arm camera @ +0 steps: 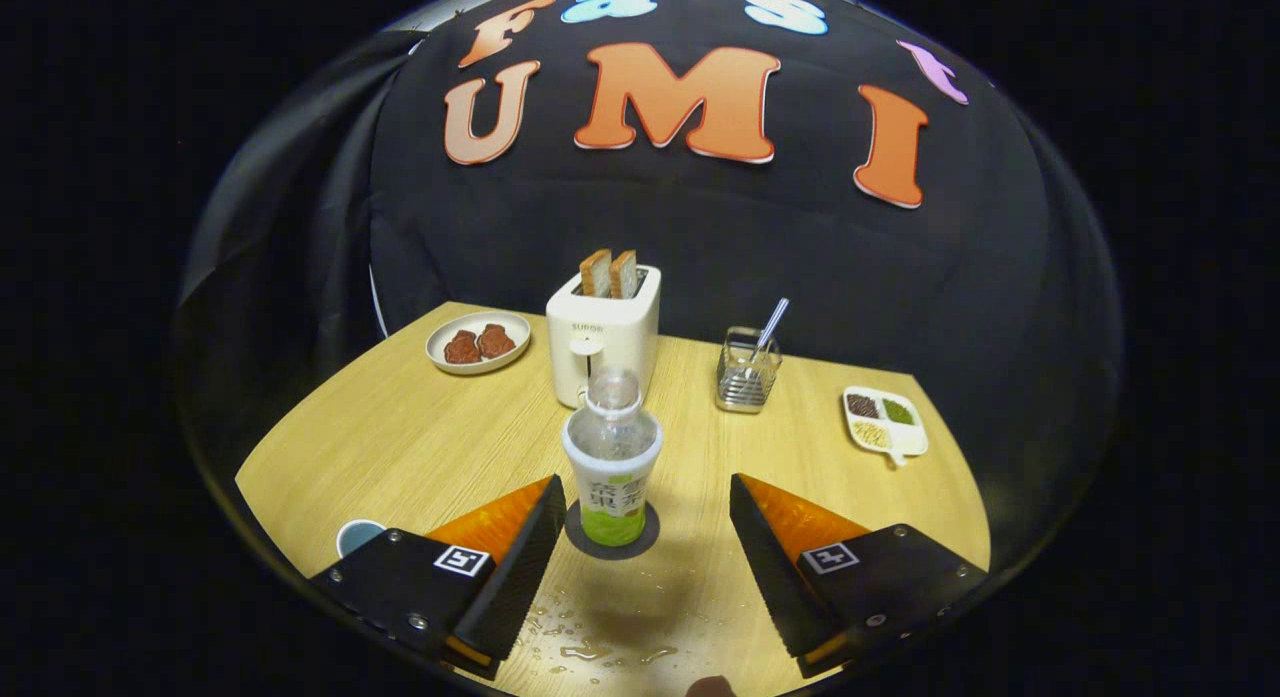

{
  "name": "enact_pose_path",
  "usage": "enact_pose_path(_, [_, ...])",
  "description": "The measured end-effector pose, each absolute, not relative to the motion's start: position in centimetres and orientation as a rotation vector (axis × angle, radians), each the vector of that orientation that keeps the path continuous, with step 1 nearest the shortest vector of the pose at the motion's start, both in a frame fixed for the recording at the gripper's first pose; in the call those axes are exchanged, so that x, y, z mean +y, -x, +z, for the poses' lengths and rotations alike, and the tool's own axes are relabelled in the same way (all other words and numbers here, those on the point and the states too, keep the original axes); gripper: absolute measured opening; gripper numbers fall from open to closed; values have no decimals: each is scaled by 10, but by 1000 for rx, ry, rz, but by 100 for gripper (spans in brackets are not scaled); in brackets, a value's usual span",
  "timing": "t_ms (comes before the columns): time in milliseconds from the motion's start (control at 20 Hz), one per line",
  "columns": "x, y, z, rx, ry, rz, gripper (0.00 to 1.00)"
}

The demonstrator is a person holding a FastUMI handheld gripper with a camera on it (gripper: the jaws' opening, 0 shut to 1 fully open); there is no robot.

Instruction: Take the bottle from table, then pour the juice into the cup, finally place the bottle on the coaster

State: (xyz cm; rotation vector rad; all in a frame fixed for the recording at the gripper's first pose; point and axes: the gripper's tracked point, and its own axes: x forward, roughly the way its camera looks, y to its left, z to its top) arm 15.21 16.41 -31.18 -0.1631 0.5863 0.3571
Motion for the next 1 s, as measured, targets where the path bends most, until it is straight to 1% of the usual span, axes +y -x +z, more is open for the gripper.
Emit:
enact_pose_path(350, [92,-124,-173,405,161,230,98])
enact_pose_path(550, [41,-96,-113,312,100,132,98])
enact_pose_path(750, [-14,-60,-79,237,81,-14,98])
enact_pose_path(850, [-33,-44,-74,223,64,-70,98])
enact_pose_path(1000, [-49,-28,-73,216,63,-113,98])
